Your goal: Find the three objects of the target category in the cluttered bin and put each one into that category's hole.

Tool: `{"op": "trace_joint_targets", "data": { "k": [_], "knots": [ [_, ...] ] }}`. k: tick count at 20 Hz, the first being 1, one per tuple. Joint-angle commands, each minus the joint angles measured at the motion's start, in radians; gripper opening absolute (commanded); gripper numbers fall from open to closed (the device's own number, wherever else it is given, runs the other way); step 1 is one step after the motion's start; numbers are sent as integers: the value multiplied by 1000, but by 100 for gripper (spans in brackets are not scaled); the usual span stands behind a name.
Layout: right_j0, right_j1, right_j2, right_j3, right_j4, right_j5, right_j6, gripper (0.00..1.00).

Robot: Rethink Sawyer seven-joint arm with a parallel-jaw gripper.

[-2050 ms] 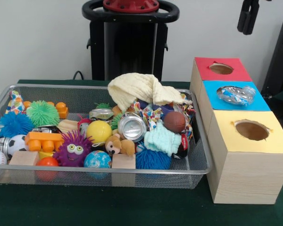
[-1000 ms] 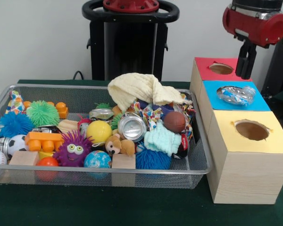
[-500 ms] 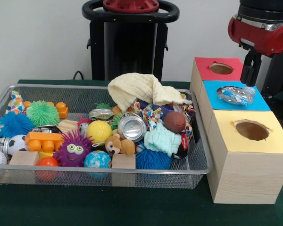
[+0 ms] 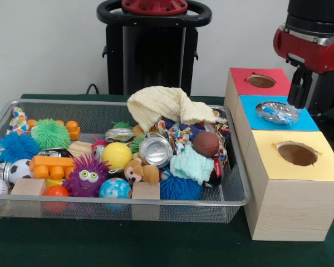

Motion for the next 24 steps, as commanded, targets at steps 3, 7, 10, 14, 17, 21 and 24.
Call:
{"op": "trace_joint_targets", "data": {
  "k": [3, 7, 10, 14, 17, 21, 24],
  "knots": [
    [15, 94, 55, 29, -15, -105, 49, 0],
    [25, 108, 49, 21, -8, -115, 57, 0],
    [28, 115, 47, 18, -4, -121, 58, 0],
    [34, 127, 41, 11, -3, -129, 62, 0],
    [33, 135, 41, 8, -2, -136, 60, 0],
    [30, 142, 40, 8, -1, -139, 55, 0],
    [32, 151, 35, 7, -9, -131, 48, 0]
  ]
}}
